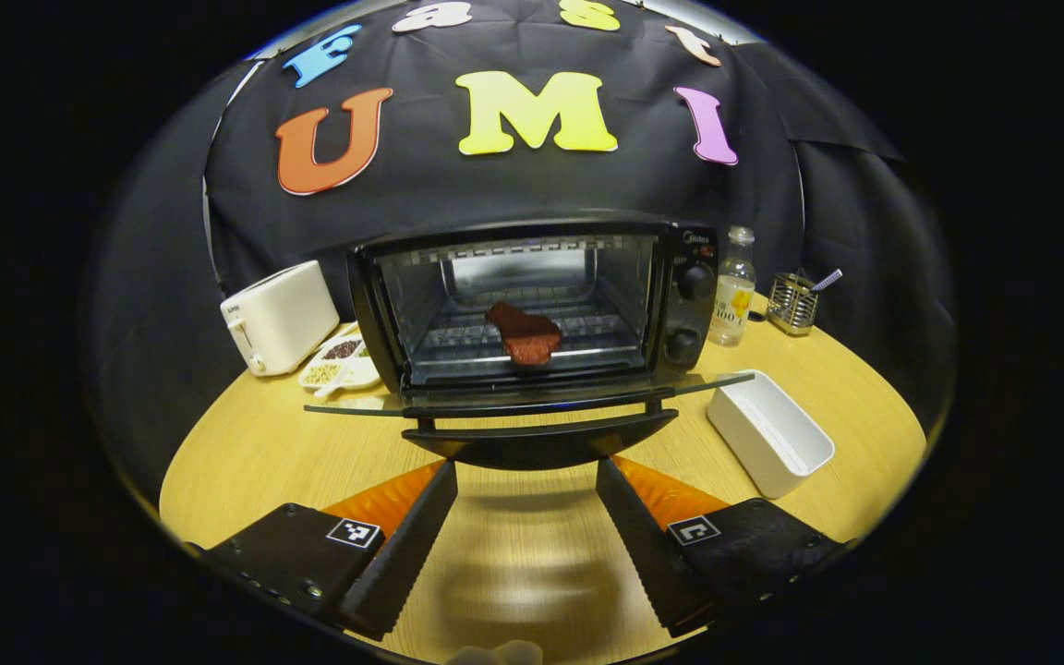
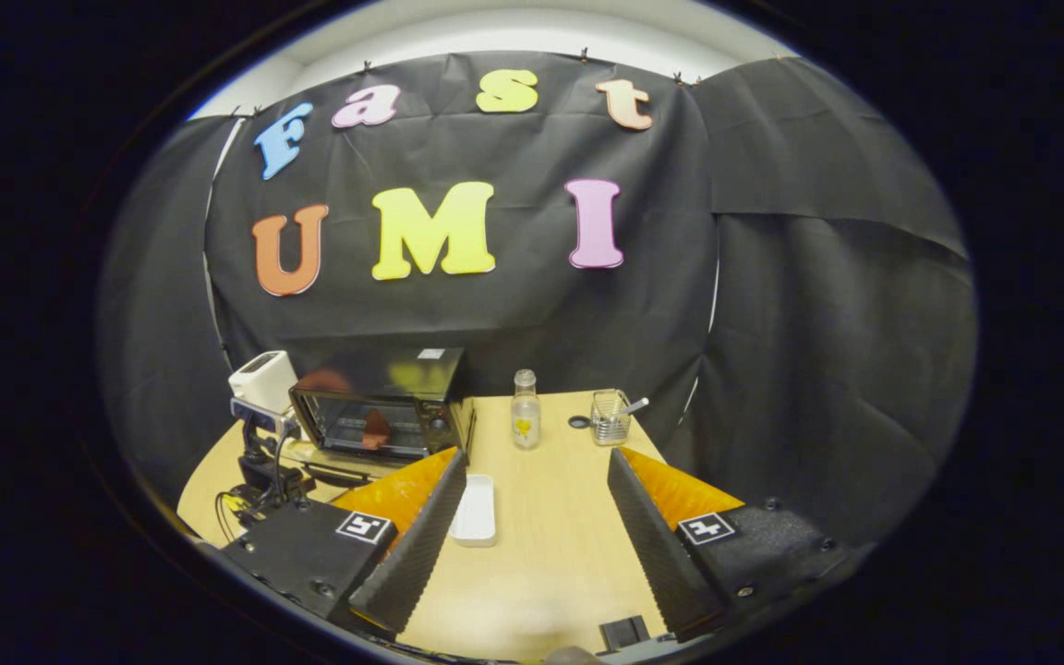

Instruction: Open the electric oven with the left hand, put the food in, and close the electric oven.

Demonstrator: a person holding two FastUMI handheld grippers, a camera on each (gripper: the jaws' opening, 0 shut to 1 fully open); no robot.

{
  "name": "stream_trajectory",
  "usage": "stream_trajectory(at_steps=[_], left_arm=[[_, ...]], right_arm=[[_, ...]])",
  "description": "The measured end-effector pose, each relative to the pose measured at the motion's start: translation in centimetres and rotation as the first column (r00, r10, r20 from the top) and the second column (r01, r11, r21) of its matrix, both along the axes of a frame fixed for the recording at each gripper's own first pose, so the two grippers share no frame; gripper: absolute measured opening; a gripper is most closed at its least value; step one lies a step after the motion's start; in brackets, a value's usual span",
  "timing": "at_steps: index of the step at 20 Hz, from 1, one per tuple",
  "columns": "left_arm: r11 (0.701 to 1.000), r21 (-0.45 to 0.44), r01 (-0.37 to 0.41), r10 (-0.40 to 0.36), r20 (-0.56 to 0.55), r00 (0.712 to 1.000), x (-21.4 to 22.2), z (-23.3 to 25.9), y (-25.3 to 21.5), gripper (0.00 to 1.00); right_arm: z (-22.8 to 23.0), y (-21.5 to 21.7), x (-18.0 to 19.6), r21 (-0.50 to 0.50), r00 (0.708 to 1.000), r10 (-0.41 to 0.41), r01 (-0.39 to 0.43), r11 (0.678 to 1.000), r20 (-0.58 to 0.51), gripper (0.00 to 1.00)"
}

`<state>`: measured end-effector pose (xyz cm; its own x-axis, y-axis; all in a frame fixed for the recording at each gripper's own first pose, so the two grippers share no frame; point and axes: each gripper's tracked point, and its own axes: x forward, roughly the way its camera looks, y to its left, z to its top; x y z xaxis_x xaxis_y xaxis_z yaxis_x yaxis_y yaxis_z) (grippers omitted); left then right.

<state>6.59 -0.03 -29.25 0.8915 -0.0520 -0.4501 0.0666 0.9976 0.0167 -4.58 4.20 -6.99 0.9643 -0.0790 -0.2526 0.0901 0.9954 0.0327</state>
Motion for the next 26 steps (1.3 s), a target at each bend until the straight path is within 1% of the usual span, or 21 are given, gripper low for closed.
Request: stream_trajectory(at_steps=[4, 10, 13, 24, 26], left_arm=[[1.0, 0.001, 0.003, -0.003, 0.033, 0.999, 2.1, 2.0, -0.1, 0.96], [1.0, 0.029, 0.011, -0.014, 0.091, 0.996, 5.5, 4.6, 0.2, 0.97], [1.0, 0.026, 0.009, -0.012, 0.115, 0.993, 6.3, 5.4, 0.3, 0.97], [1.0, 0.004, 0.02, -0.02, 0.098, 0.995, 5.3, 5.5, -0.7, 0.97], [1.0, -0.001, 0.021, -0.02, 0.106, 0.994, 4.7, 6.4, -1.0, 0.97]], right_arm=[[0.2, -0.9, -0.4, 0.006, 1.0, -0.023, 0.023, 1.0, 0.01, 0.98], [0.0, -2.4, -1.1, 0.002, 0.998, -0.061, 0.061, 0.998, 0.008, 0.98], [0.0, -2.6, -1.5, 0.001, 0.998, -0.069, 0.069, 0.998, 0.006, 0.98], [0.2, -2.1, -2.0, -0.009, 0.998, -0.054, 0.054, 0.999, 0.014, 0.98], [0.3, -2.2, -2.1, -0.014, 0.999, -0.046, 0.047, 0.999, 0.023, 0.98]])
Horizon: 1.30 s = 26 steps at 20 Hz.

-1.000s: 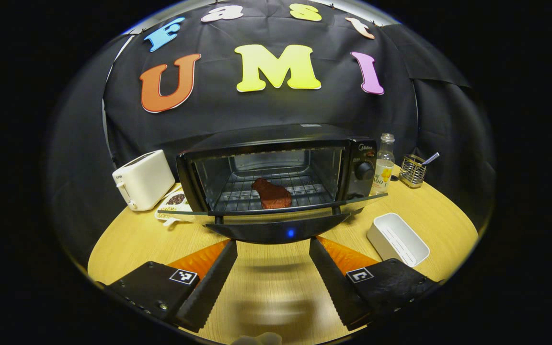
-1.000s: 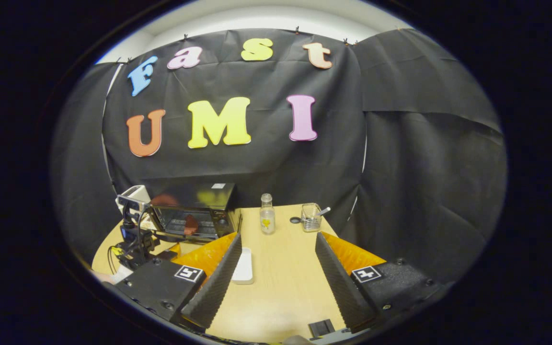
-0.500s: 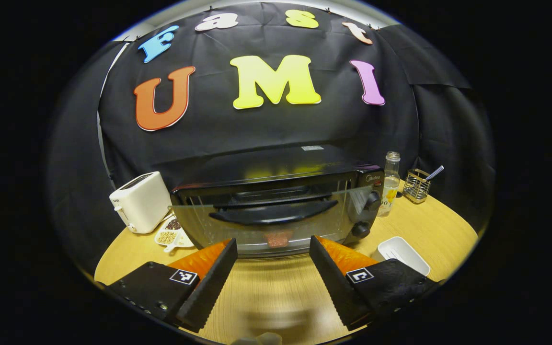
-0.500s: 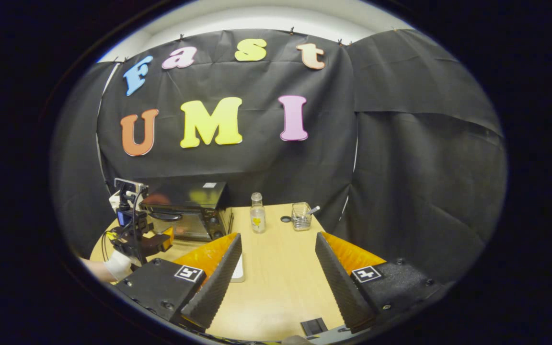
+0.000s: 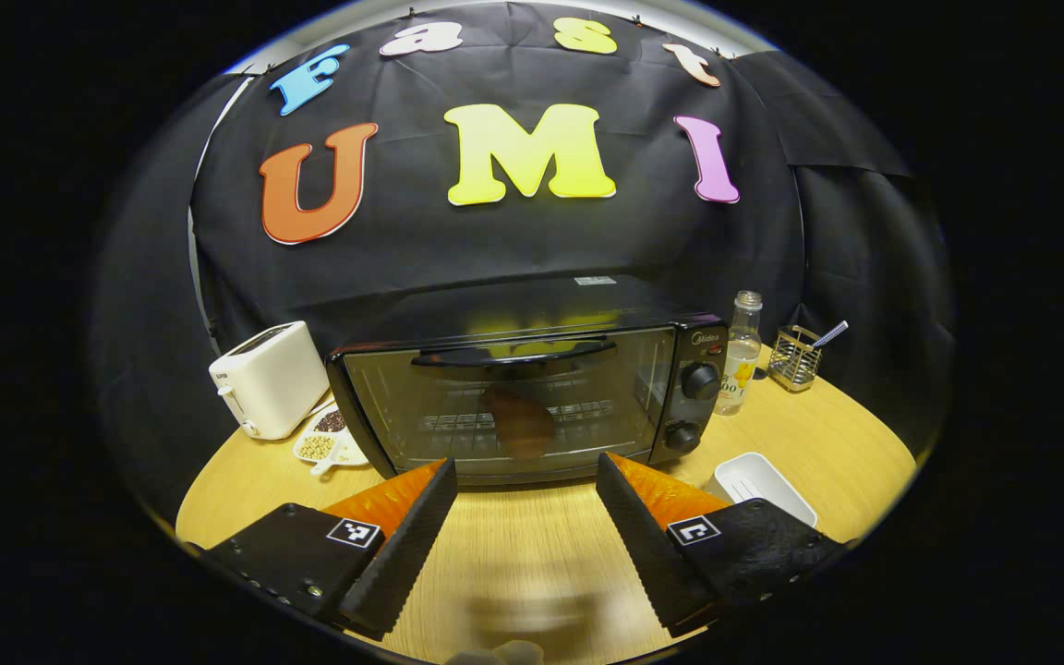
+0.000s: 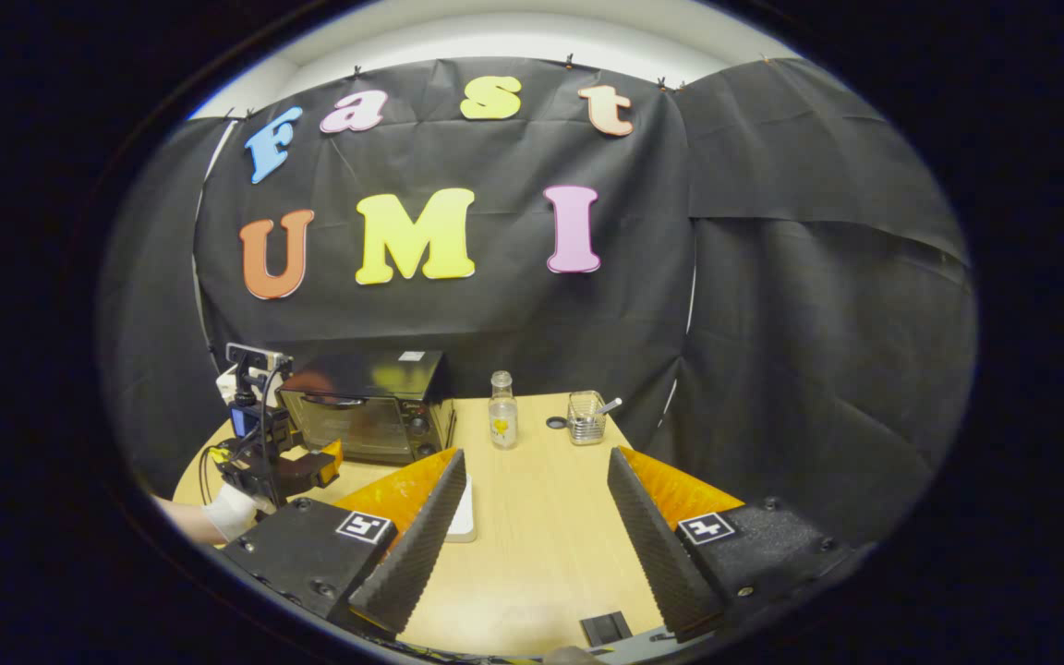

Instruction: Open the electric oven with the left hand, put the food in, and close the electric oven.

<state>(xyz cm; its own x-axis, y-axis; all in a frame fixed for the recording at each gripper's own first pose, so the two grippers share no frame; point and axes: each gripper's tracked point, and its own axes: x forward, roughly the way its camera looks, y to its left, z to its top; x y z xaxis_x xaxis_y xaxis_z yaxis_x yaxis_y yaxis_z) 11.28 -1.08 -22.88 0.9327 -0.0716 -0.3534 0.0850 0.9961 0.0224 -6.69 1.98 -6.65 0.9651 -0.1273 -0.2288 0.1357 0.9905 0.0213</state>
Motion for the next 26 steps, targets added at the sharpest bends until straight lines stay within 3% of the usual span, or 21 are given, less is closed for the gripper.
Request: stream_trajectory(at_steps=[5, 12, 17, 18, 23, 26], left_arm=[[1.0, -0.024, -0.006, 0.009, 0.095, 0.995, -3.8, 5.9, -0.2, 0.97], [0.992, -0.07, -0.1, 0.115, 0.256, 0.96, -15.4, 16.4, 2.1, 0.96], [0.981, -0.079, -0.177, 0.193, 0.299, 0.935, -24.7, 19.9, 3.6, 1.0], [0.977, -0.07, -0.204, 0.215, 0.308, 0.927, -26.4, 20.4, 4.2, 0.96], [0.958, -0.052, -0.281, 0.283, 0.317, 0.905, -31.8, 22.2, 5.5, 1.0], [0.956, -0.041, -0.29, 0.287, 0.34, 0.896, -33.3, 23.6, 5.7, 0.96]], right_arm=[[1.6, -0.6, -1.1, -0.002, 0.997, 0.05, -0.05, 0.999, 0.055, 0.97], [3.6, -3.8, -4.6, 0.007, 0.982, 0.132, -0.134, 0.991, 0.137, 0.98], [3.9, -5.7, -7.2, -0.004, 0.964, 0.197, -0.199, 0.98, 0.18, 0.99], [3.7, -5.9, -7.5, -0.009, 0.96, 0.208, -0.21, 0.978, 0.185, 0.99], [3.3, -6.1, -8.6, -0.017, 0.952, 0.237, -0.238, 0.971, 0.191, 0.99], [3.3, -5.6, -9.0, -0.018, 0.951, 0.24, -0.242, 0.97, 0.196, 0.99]])
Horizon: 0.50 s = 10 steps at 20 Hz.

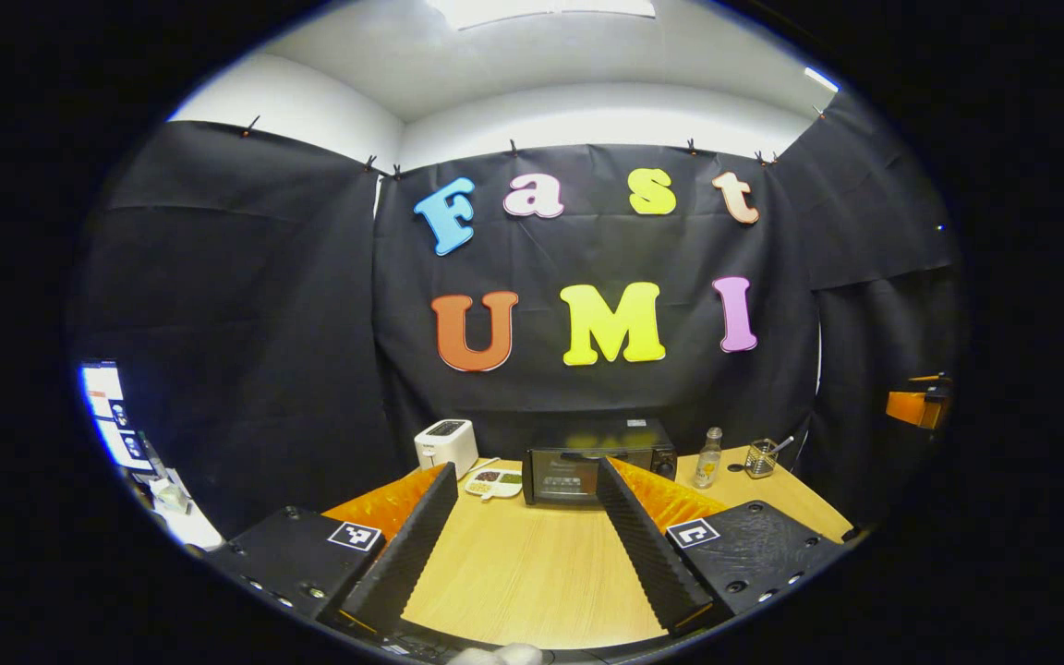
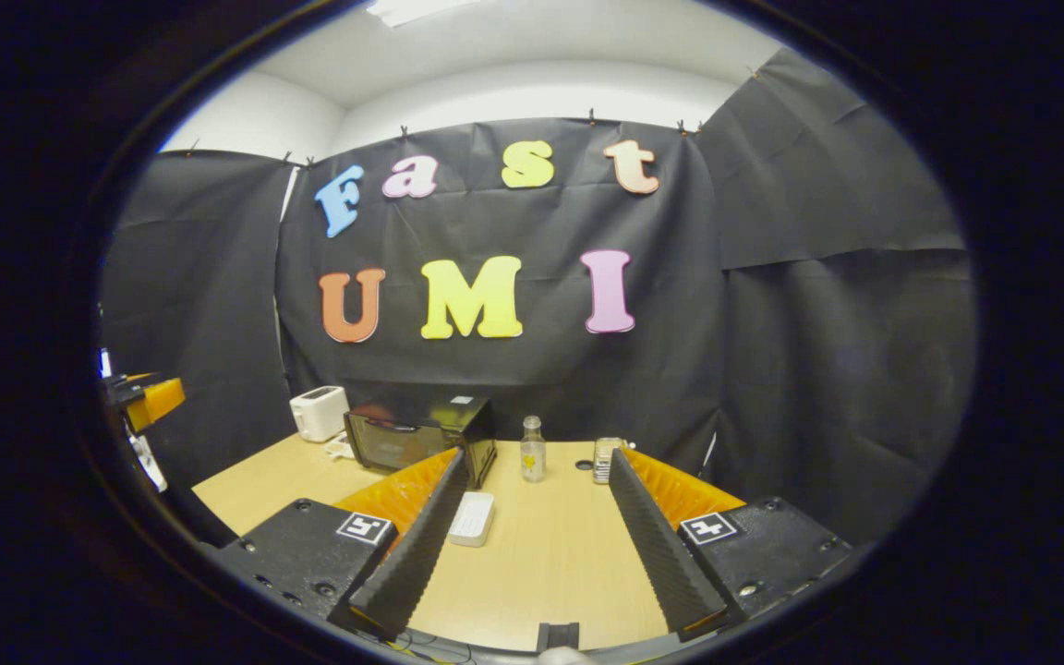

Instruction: Open the electric oven with the left hand, put the food in, and close the electric oven.

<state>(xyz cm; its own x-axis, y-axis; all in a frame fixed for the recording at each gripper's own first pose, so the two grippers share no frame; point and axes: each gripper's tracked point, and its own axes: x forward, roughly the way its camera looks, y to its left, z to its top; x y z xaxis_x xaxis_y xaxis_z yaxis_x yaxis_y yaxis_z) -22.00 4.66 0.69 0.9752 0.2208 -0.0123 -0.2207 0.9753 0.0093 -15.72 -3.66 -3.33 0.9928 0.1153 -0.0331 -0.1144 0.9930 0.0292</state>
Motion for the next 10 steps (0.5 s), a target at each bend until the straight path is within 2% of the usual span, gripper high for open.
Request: stream_trajectory(at_steps=[1, 4, 5, 10], left_arm=[[1.0, 0.005, 0.001, -0.001, 0.009, 1.0, -0.1, 0.3, -0.2, 0.96], [1.0, 0.017, 0.013, -0.013, 0.026, 1.0, -0.5, 1.5, -1.1, 0.96], [1.0, 0.012, 0.023, -0.024, 0.026, 0.999, -0.6, 1.5, -1.4, 0.96], [0.996, 0.007, 0.092, -0.092, 0.032, 0.995, -0.3, 2.1, -2.4, 0.96]], right_arm=[[0.1, 0.2, -0.1, -0.002, 1.0, -0.002, 0.002, 1.0, -0.002, 0.96], [0.8, 0.9, -0.8, -0.002, 1.0, 0.002, -0.002, 1.0, 0.013, 0.99], [0.8, 1.0, -0.9, -0.007, 1.0, -0.003, 0.003, 1.0, 0.013, 0.96], [1.6, 1.1, -2.0, -0.004, 0.999, -0.041, 0.041, 0.999, 0.026, 0.96]])
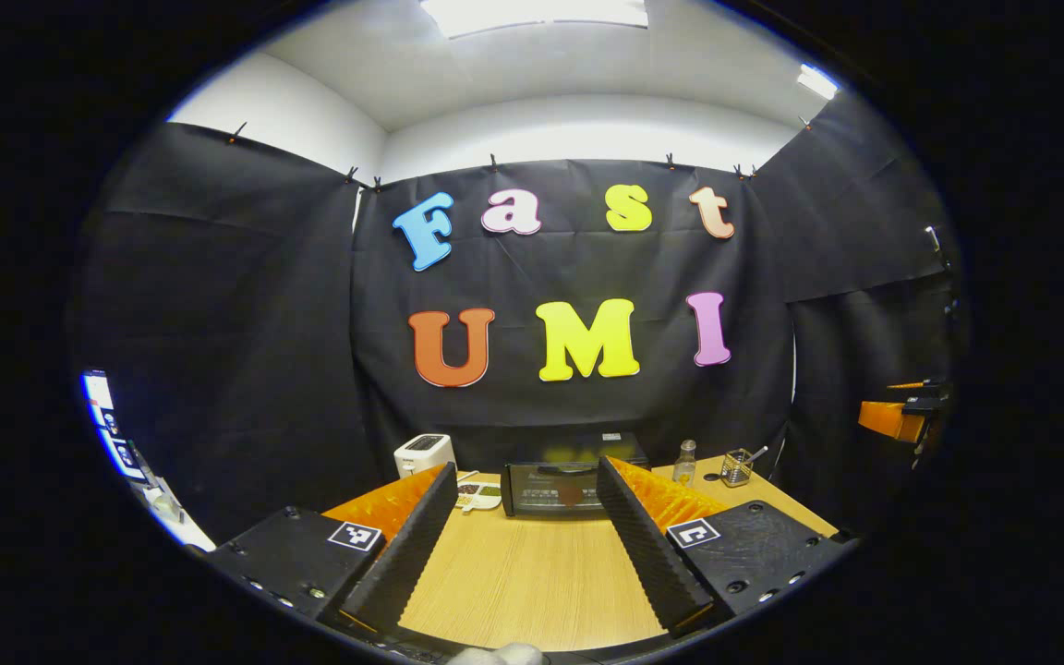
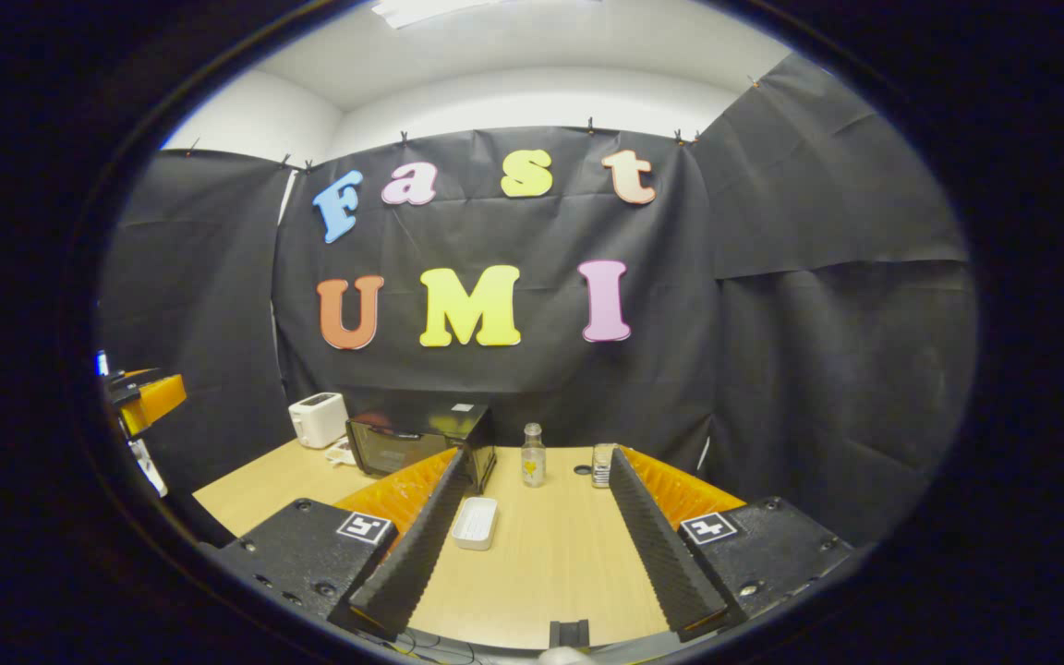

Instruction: Open the electric oven with the left hand, put the food in, and close the electric oven.

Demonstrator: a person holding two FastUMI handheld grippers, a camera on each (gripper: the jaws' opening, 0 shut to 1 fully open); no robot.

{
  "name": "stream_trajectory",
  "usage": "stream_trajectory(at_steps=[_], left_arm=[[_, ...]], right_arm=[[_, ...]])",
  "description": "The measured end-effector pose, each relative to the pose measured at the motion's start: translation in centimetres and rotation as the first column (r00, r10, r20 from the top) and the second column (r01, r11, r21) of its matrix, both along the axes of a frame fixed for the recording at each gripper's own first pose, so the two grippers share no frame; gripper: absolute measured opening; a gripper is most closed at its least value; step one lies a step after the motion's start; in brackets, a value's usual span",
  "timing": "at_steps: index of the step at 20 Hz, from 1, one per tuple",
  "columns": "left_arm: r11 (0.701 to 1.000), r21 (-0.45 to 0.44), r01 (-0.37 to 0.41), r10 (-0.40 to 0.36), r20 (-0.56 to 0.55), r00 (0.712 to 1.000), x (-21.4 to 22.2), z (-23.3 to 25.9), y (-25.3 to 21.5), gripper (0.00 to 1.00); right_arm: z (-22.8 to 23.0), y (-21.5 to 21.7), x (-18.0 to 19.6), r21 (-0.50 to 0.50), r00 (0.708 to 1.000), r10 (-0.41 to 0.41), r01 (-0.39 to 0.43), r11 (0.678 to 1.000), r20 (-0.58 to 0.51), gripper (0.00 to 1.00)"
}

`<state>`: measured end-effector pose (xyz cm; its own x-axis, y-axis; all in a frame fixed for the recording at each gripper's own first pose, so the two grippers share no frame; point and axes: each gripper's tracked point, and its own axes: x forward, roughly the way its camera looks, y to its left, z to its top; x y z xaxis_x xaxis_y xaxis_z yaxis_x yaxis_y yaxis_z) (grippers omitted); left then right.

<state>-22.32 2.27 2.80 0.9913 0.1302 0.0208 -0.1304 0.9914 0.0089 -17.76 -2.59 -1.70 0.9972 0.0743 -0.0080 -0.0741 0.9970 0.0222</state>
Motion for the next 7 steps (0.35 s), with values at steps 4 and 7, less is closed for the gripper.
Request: stream_trajectory(at_steps=[4, 7], left_arm=[[0.999, -0.004, 0.048, -0.048, 0.003, 0.999, 0.68, 0.05, -0.3, 0.96], [0.998, -0.008, 0.067, -0.067, -0.008, 0.998, 0.8, -0.35, 0.05, 0.96]], right_arm=[[0.64, 0.03, -0.84, 0.006, 0.999, -0.039, 0.039, 0.999, 0.012, 0.99], [0.88, 0.54, -1.07, 0.002, 0.998, -0.056, 0.056, 0.998, 0.014, 0.96]])
